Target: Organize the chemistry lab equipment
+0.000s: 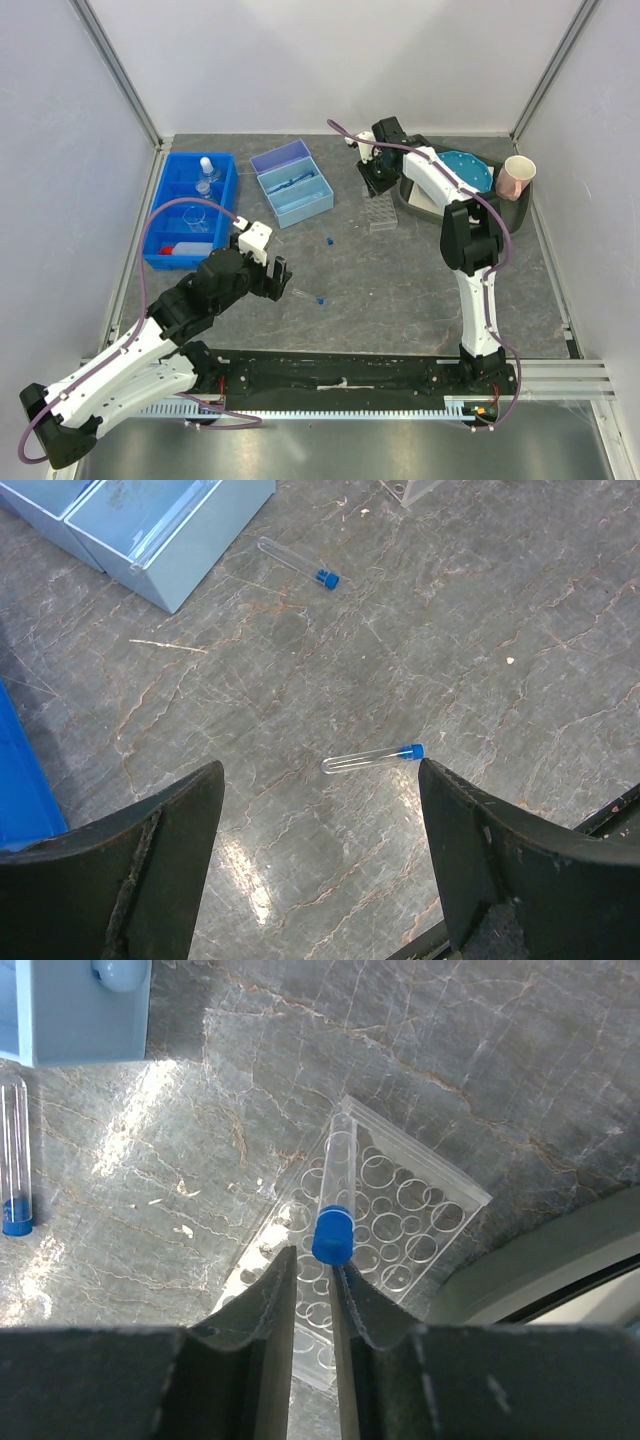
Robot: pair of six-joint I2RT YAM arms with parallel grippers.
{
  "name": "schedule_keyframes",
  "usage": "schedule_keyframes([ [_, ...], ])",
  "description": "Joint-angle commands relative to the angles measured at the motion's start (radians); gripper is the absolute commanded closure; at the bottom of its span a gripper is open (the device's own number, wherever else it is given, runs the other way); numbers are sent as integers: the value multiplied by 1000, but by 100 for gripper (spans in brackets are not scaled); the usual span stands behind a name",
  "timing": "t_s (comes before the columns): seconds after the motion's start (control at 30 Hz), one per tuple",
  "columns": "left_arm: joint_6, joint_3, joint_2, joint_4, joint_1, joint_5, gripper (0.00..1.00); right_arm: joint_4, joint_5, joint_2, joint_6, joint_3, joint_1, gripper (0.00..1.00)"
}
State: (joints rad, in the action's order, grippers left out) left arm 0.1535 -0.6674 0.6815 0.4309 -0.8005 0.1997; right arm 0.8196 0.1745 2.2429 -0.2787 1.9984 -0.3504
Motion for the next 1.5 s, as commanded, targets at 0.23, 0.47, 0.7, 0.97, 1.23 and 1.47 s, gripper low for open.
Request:
schedule_keyframes([
  [0.23, -32, 2, 0, -50, 3, -5, 15, 12, -21, 44, 7, 151, 1, 76],
  [0.47, -32, 2, 3, -50, 3, -5, 15, 12, -32, 58, 3, 183, 2, 76],
  [0.7, -31, 5, 3, -55, 3, -3, 15, 18, -35, 1, -23, 143, 2, 75],
  [0.97, -40, 14, 16, -78, 3, -83, 11, -14, 14, -218, -51, -68, 4, 72],
  [1.23, 76, -24, 90, 5, 3, -149, 9, -14, 357, -485, -148, -361, 4, 63],
  [1.47, 210, -8, 85, 45, 3, -270, 10, -137, 592, -742, -186, -691, 4, 53],
])
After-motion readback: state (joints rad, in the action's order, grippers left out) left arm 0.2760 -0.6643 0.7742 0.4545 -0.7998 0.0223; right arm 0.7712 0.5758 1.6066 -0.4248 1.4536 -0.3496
